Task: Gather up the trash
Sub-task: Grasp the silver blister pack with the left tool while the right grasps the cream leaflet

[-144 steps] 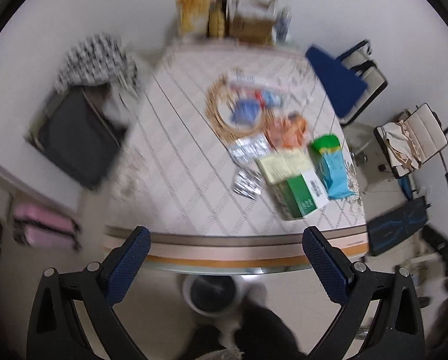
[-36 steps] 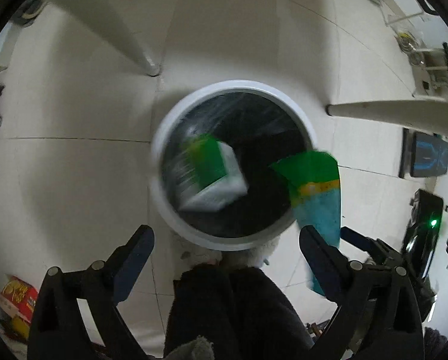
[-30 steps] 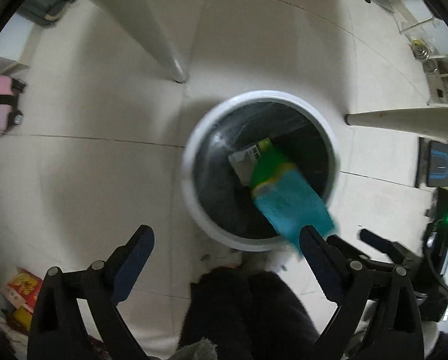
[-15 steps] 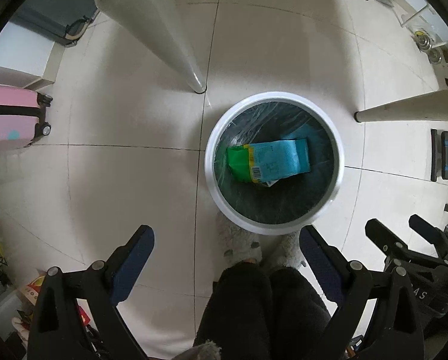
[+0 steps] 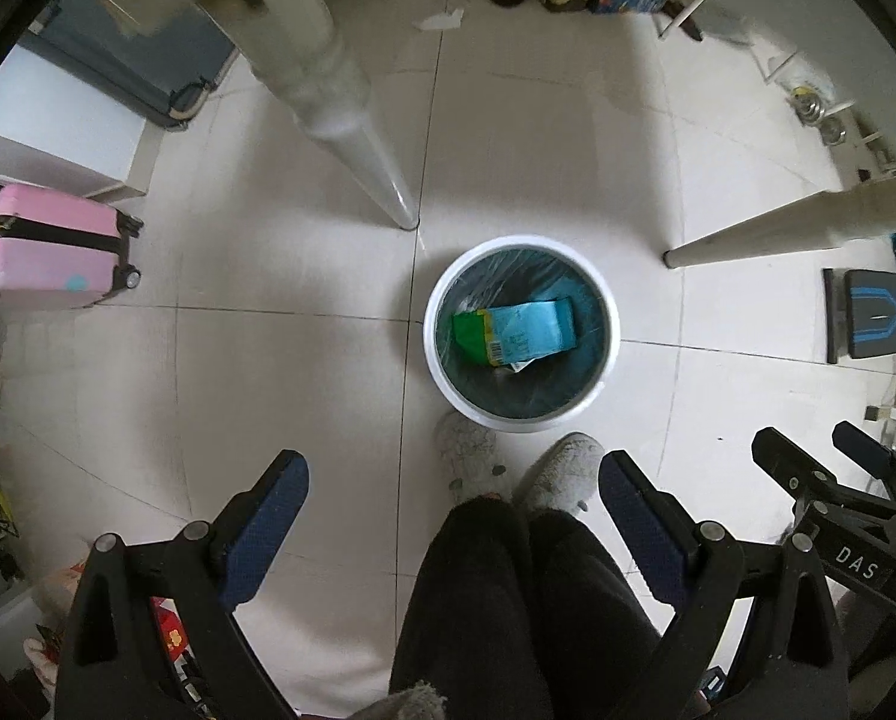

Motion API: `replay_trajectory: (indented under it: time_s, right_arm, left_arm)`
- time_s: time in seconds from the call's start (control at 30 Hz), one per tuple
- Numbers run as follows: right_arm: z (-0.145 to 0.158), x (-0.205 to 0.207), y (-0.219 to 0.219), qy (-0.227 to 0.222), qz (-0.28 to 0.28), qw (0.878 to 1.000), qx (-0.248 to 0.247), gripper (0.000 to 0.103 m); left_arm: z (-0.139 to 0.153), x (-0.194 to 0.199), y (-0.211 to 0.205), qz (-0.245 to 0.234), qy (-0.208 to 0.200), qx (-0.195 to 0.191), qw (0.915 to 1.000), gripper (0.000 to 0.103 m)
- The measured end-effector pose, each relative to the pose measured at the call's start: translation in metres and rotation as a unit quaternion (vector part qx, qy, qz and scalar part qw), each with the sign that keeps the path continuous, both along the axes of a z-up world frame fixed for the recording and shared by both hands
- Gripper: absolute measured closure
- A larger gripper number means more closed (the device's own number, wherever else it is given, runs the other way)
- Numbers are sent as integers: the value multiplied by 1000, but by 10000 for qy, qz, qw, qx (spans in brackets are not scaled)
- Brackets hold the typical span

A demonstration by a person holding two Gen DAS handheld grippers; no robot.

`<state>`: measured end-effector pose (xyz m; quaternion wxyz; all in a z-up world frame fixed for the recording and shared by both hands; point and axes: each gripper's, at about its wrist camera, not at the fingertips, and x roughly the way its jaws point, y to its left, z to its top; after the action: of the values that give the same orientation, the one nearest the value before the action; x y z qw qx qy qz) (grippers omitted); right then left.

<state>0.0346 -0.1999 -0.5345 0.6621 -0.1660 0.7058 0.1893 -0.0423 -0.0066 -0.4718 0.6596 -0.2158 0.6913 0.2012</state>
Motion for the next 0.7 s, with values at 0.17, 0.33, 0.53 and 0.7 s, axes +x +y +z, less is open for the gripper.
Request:
replay_trajectory:
  time_s: [0.17,0.33,0.53,0.7]
  right_arm:
    - [81,-6,2,26,-10,9999,155,0]
    - [152,-8,5,171,-146,9990,376,0]
    - [245,22,27,-34,-187,9960,870,0]
    - [301,87,48,-740,162,9944,737,0]
  left_arm:
    - [64,-4,0,-29,-118,7,9999,4]
    - [129,-3,5,-57,-389,-22,9992,4]
    - [199,30,29,-31,-1017,488,9936,0]
    - [234,88,49,81,-1446,1145,9828,0]
